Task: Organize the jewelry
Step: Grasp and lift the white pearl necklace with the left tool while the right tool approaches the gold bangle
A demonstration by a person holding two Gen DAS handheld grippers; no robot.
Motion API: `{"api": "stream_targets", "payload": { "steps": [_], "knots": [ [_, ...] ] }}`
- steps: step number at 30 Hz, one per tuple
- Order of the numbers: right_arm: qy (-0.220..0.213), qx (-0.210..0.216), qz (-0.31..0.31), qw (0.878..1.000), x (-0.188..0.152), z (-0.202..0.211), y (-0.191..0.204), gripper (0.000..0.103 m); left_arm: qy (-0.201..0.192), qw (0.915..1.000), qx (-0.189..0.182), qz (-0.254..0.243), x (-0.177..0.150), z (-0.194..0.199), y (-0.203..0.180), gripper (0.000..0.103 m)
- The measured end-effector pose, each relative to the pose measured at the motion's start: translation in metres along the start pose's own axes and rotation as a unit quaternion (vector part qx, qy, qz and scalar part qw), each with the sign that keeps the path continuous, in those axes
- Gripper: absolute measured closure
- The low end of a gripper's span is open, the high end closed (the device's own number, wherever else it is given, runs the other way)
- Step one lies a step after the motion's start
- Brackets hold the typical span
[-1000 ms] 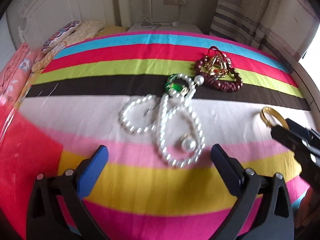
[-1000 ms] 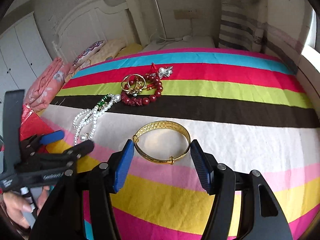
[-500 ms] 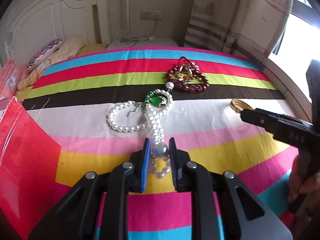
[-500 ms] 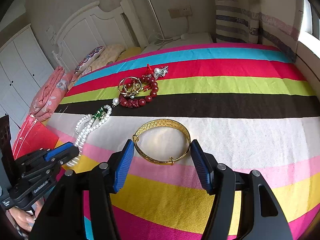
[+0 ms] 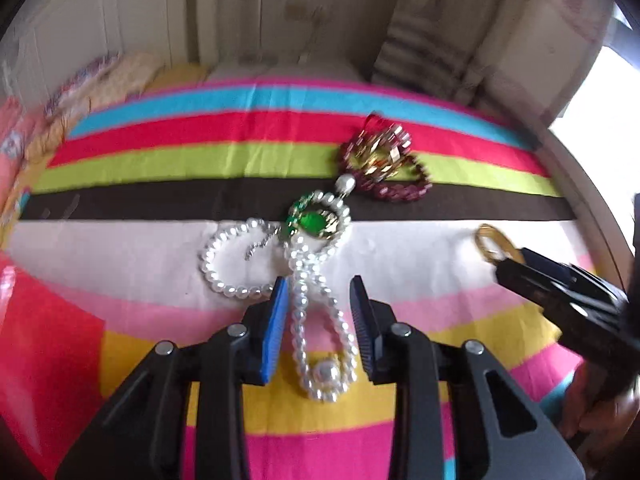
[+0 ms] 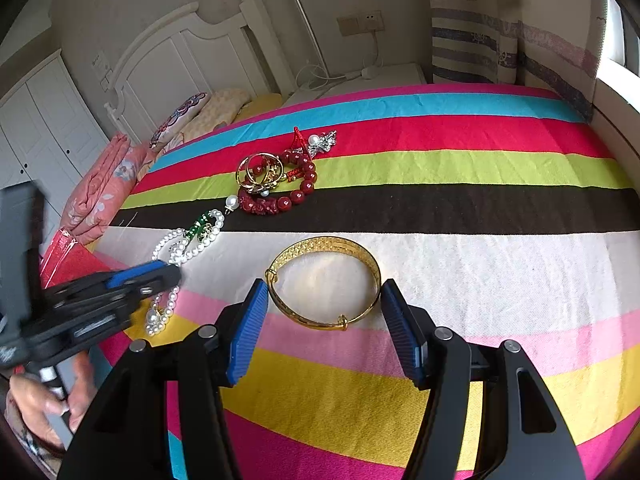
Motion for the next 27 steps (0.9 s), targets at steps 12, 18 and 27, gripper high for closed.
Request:
{"api": "stream_targets", "payload": {
  "steps": [12,18,27],
  "knots": [
    [-0.022,0.019,-0.007,1.0,-0.001,0.009,-0.001,0.044,-0.137,0.9865,-0.086,0.027,0.037,0.113,-0.003,0.096],
    [-0.043,0.043,0.001,0.998,-0.001,0.02,0.007,0.044,-0.175,0.9775,-0.116,0.017,0.055,0.167,-0.006,0.096],
    [-0.055,0.064,-0.008,0.996,0.013,0.033,0.014,0.052,-0.224,0.9706,-0.088,-0.015,0.104,0.227,0.003,0.096]
  ]
}}
Point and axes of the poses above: each gripper's, at about its wrist camera, not at the fingertips, and z roughly against the way its jaws point, y to its left, x to its top, the point moved 2 cm from there along -z, roughly the way its jaws point, and after that the axes turned 4 degrees about -y, right-handed, at the moved point
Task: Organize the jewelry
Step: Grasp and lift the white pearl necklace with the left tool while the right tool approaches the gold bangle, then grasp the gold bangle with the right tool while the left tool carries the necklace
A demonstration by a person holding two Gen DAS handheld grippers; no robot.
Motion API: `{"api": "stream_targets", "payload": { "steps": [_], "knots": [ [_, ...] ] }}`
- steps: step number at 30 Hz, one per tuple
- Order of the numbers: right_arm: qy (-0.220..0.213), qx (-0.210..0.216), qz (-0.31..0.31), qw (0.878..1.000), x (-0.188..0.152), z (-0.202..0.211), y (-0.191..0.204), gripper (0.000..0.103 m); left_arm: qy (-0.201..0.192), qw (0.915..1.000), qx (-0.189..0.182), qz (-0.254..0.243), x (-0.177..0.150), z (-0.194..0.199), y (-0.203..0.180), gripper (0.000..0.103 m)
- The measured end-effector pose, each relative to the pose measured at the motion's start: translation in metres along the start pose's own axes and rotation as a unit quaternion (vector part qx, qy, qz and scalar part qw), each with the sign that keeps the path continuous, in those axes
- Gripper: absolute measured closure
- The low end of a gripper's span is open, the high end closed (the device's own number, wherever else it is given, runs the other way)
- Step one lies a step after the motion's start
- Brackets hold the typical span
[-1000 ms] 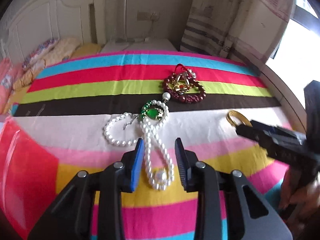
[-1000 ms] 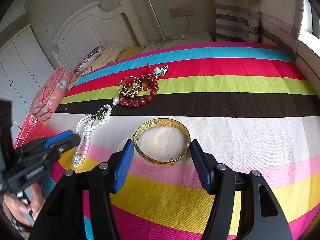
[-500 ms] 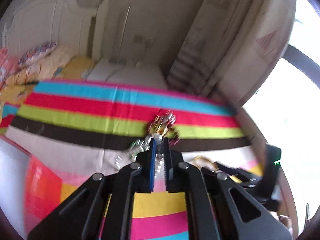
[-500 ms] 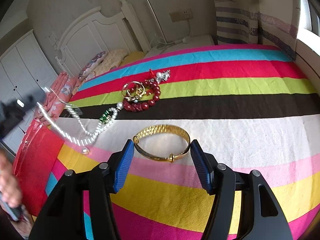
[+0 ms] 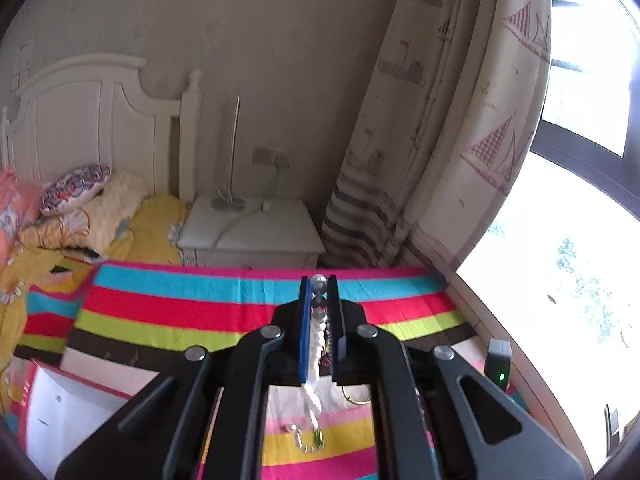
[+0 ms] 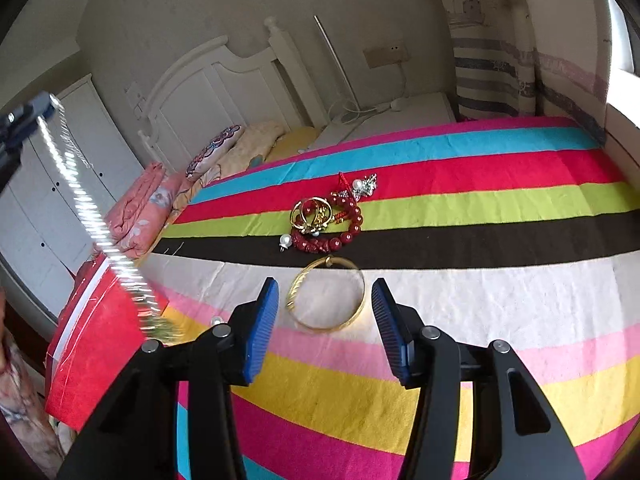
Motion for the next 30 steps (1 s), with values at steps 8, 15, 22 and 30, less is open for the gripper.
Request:
{"api": "stream_targets", "payload": {
  "steps": [8,15,22,30],
  "knots": [
    [0.059,-0.07,0.026,0.995,-0.008,-0.034,-0.002,0.052,-0.073,0.9967,0.017,-0.03,0.048,0.083,0.008,0.096],
    [0.108,-0.155,0.093,0.978,0.001,-0.074,0.012,0.088,-0.116,0.9922,0.043,-0.016,0.073,0.155,0.046,0.096],
    [0.068,-0.092,0.09,0.989,-0.012,-0.05,0.037,0.095,-0.094,0.9933,0.068,-0.004,0.05,0.165,0.084,0.096],
    [0.001,-0.016,0.14,0.99,0.013,0.004,0.119,0.095,-0.086,0.9928,0.083,0.007,0.016,0.174,0.107,0.096]
  ]
}}
Point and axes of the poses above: each gripper's, at about its wrist camera, not at the fingertips, and z roughly against the way its jaws point, y to its left, x to its top, the point moved 2 cm from there along -z, roughly the way its jaws point, and after that the axes turned 4 degrees about -y, right-handed, at the moved point
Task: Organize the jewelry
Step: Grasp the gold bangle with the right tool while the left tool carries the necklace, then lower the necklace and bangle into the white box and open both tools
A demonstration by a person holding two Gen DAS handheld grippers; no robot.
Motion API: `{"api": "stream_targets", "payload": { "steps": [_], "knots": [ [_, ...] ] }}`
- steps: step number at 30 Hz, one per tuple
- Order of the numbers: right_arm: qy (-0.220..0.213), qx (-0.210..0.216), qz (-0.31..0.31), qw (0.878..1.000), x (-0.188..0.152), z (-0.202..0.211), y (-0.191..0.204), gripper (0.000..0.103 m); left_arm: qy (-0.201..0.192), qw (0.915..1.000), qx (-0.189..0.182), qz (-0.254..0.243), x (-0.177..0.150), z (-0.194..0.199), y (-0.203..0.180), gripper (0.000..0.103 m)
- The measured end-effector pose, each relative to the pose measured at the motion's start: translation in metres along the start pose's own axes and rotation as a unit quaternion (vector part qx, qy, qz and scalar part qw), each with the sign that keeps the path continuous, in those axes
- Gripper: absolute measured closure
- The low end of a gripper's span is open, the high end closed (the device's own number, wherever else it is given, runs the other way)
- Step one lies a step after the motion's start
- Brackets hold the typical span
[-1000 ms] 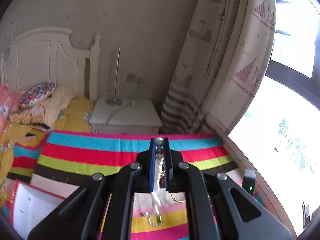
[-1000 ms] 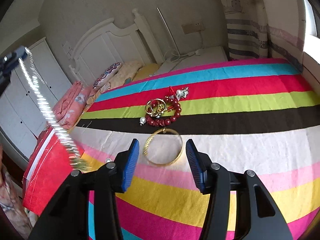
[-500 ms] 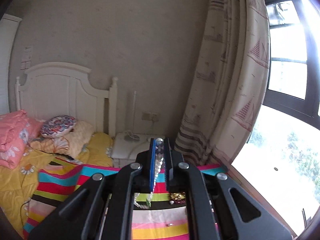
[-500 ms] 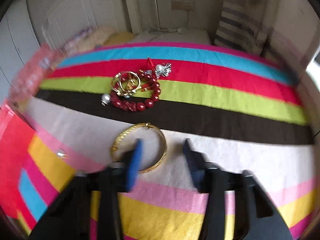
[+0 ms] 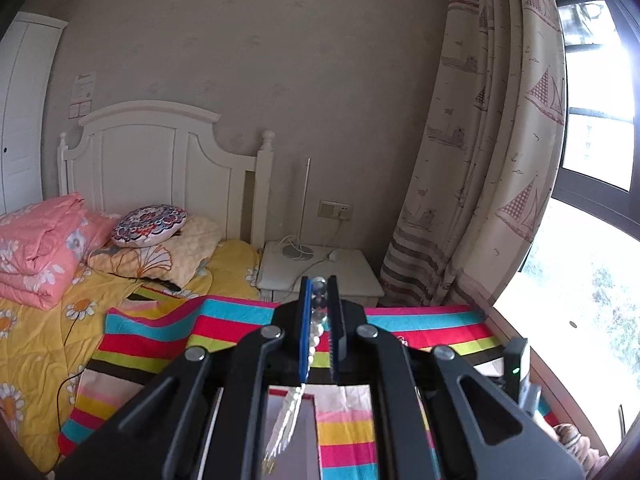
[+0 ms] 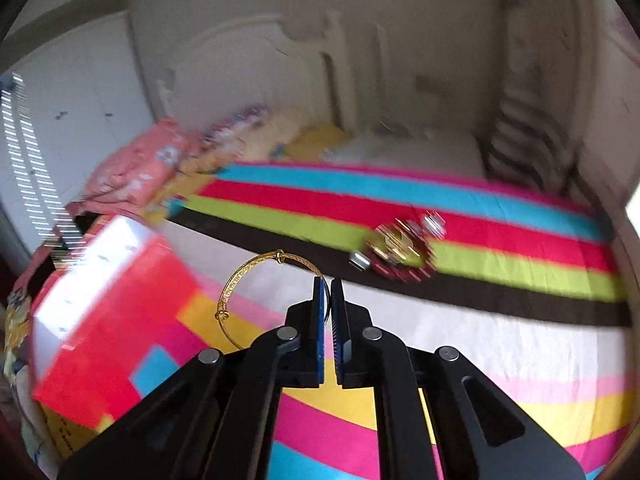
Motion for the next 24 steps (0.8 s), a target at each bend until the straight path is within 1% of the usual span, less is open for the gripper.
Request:
{"api": "stream_targets", "payload": {
  "steps": [1,4,7,9,12,14,17,18,19,20,21,22,24],
  "knots": [
    [-0.007,0.011,0.01,1.0,0.007,0.003,0.013,0.095,-0.001,1.0,0.002,0.003,-0.004,0.005,0.005,0.096],
    [-0.02,0.054,0.055,0.997,0.024,0.004,0.07,0.095,0.002,0.9999,0.009,0.013,-0.013,0.012,0.017,0.096],
    [-0.022,0.091,0.089,0.992,0.029,-0.001,0.119,0.095,0.013,0.9994,0.024,0.02,-0.025,0.017,0.031,0.096],
    [-0.016,0.116,0.121,0.986,0.028,-0.01,0.161,0.095,0.024,0.9988,0.035,0.025,-0.036,0.021,0.043,0.096],
    [0.003,0.138,0.157,0.978,0.014,-0.024,0.206,0.095,0.049,0.9971,0.053,0.026,-0.056,0.023,0.057,0.096],
    [0.026,0.157,0.176,0.971,0.0,-0.037,0.232,0.095,0.071,0.995,0.066,0.023,-0.073,0.021,0.067,0.096],
    [0.057,0.173,0.192,0.964,-0.02,-0.052,0.252,0.095,0.103,0.9905,0.089,0.018,-0.102,0.017,0.079,0.095],
    [0.067,0.178,0.194,0.962,-0.027,-0.053,0.256,0.094,0.112,0.989,0.095,0.017,-0.11,0.015,0.082,0.092],
    [0.082,0.188,0.193,0.959,-0.033,-0.057,0.259,0.094,0.123,0.9869,0.104,0.016,-0.119,0.013,0.085,0.076],
    [0.094,0.197,0.192,0.957,-0.036,-0.06,0.262,0.094,0.128,0.9853,0.112,0.018,-0.125,0.011,0.087,0.042],
    [0.11,0.214,0.184,0.953,-0.04,-0.064,0.261,0.094,0.129,0.9838,0.122,0.02,-0.13,0.011,0.089,0.025],
    [0.114,0.229,0.173,0.951,-0.041,-0.065,0.256,0.094,0.123,0.9811,0.148,0.024,-0.135,0.012,0.094,0.016],
    [0.105,0.238,0.154,0.953,-0.038,-0.062,0.248,0.094,0.119,0.979,0.162,0.032,-0.141,0.013,0.096,0.015]
  ]
}}
Point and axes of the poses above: each gripper's, at about its wrist camera, not at the fingertips, and z roughly against the way its jaws point, y to its left, x to its top, the point moved 2 cm from there along -z, roughly the way its jaws point, and after that the axes turned 4 degrees about -y, right-handed, at the moved point
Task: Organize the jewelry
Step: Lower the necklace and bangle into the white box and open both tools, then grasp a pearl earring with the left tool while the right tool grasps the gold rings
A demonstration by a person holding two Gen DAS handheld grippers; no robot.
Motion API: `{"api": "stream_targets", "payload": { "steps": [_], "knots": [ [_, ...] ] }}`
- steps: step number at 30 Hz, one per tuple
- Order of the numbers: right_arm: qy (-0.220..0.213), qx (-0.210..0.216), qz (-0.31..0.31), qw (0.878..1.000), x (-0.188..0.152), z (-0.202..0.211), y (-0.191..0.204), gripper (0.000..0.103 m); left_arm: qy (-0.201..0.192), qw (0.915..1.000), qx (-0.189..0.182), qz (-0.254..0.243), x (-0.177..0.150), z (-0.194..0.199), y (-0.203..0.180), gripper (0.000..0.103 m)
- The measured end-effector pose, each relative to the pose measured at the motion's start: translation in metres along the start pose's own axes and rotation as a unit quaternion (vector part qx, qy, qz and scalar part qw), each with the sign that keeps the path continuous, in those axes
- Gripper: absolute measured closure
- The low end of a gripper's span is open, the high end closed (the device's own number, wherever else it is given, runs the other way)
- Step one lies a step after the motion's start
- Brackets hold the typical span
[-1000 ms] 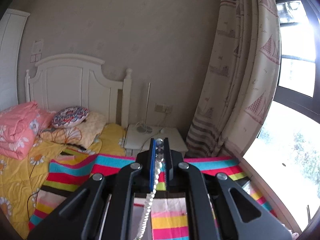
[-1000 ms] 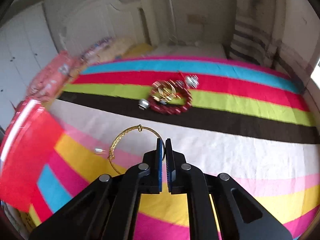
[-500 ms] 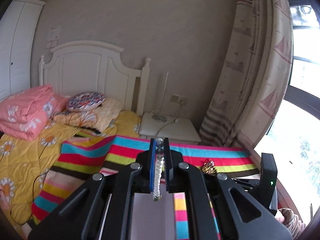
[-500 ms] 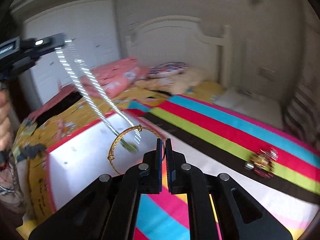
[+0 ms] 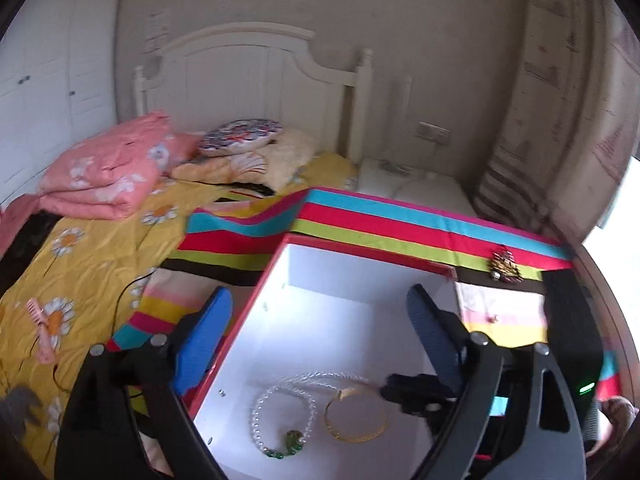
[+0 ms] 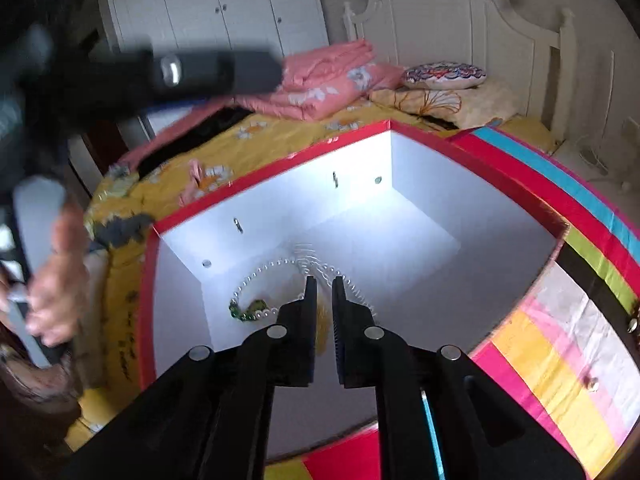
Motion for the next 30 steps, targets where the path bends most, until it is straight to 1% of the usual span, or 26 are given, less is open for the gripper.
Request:
{"api": "stream_targets", "payload": {
  "steps": [1,4,6,7,8,9,10,11,12,13,15,16,18,19,20,21,22,24,25,26,28,30],
  "knots": [
    [-0.007,0.005,-0.01,1.0,0.001,0.003,-0.004,0.093,0.0,0.9999,-0.001,0.01,-0.001,0.0,0.001,0.015],
    [-0.05,0.036,-0.056,0.996,-0.001,0.032,-0.028,0.093,-0.016,0.9993,-0.003,0.033,0.0,0.005,-0.004,0.014],
    [-0.067,0.037,-0.08,0.994,-0.007,0.048,-0.046,0.09,-0.034,0.999,-0.013,0.028,0.003,0.011,-0.021,0.012],
    [-0.075,0.033,-0.091,0.993,-0.01,0.054,-0.056,0.088,-0.048,0.9985,-0.016,0.021,0.003,0.016,-0.034,0.009],
    [-0.088,0.027,-0.114,0.989,-0.018,0.068,-0.074,0.076,-0.06,0.9979,-0.021,0.013,0.003,0.02,-0.048,0.005],
    [-0.096,0.026,-0.128,0.987,-0.021,0.075,-0.084,0.051,-0.068,0.9973,-0.027,0.005,0.005,0.022,-0.063,0.004],
    [-0.115,0.012,-0.156,0.981,-0.031,0.091,-0.104,0.035,-0.076,0.9965,-0.035,-0.006,0.004,0.024,-0.078,0.002],
    [-0.132,-0.014,-0.17,0.976,-0.037,0.103,-0.118,0.014,-0.081,0.9954,-0.046,-0.021,0.002,0.024,-0.096,0.002],
    [-0.154,-0.051,-0.181,0.97,-0.048,0.119,-0.136,0.012,-0.083,0.9939,-0.06,-0.039,-0.002,0.023,-0.116,0.002],
    [-0.159,-0.074,-0.185,0.967,-0.055,0.128,-0.148,0.012,-0.082,0.9919,-0.075,-0.06,-0.008,0.02,-0.136,0.002],
    [-0.143,-0.15,-0.213,0.955,-0.077,0.149,-0.185,0.012,-0.067,0.9891,-0.094,-0.091,-0.021,0.01,-0.169,0.002],
    [-0.138,-0.17,-0.22,0.95,-0.083,0.154,-0.195,0.012,-0.049,0.9868,-0.107,-0.111,-0.032,-0.002,-0.191,0.002],
    [-0.122,-0.224,-0.237,0.937,-0.105,0.17,-0.221,0.015,-0.024,0.9829,-0.129,-0.129,-0.051,-0.021,-0.219,0.002],
    [-0.111,-0.242,-0.245,0.932,-0.114,0.175,-0.232,0.016,-0.008,0.9813,-0.138,-0.133,-0.06,-0.035,-0.231,0.002],
    [-0.103,-0.251,-0.248,0.93,-0.12,0.177,-0.238,0.019,0.006,0.9803,-0.144,-0.135,-0.068,-0.046,-0.239,0.002],
    [-0.093,-0.26,-0.249,0.928,-0.127,0.178,-0.245,0.024,0.021,0.9794,-0.149,-0.135,-0.074,-0.061,-0.247,0.002],
    [-0.083,-0.268,-0.245,0.928,-0.13,0.177,-0.251,0.026,0.036,0.9794,-0.149,-0.131,-0.08,-0.076,-0.254,0.003],
    [-0.062,-0.275,-0.228,0.932,-0.134,0.171,-0.259,0.034,0.062,0.9797,-0.149,-0.119,-0.088,-0.102,-0.26,0.014],
    [-0.051,-0.275,-0.217,0.935,-0.133,0.164,-0.262,0.035,0.08,0.9795,-0.149,-0.11,-0.091,-0.116,-0.264,0.025],
    [-0.044,-0.273,-0.205,0.939,-0.131,0.157,-0.264,0.035,0.091,0.9795,-0.148,-0.101,-0.094,-0.127,-0.263,0.032],
    [-0.04,-0.268,-0.188,0.944,-0.126,0.144,-0.27,0.035,0.11,0.9802,-0.141,-0.084,-0.1,-0.151,-0.265,0.034],
    [-0.04,-0.263,-0.172,0.949,-0.12,0.131,-0.279,0.037,0.124,0.9802,-0.135,-0.074,-0.104,-0.168,-0.264,0.034]
  ]
}}
Point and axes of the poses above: each gripper's, at about its wrist camera, not at the fingertips, and z roughly against the way its jaws point, y to its left, x to its top, the point moved 2 cm from there along -z, roughly the way its jaws point, and after that the axes turned 4 degrees about -y, right-handed, at the moved point
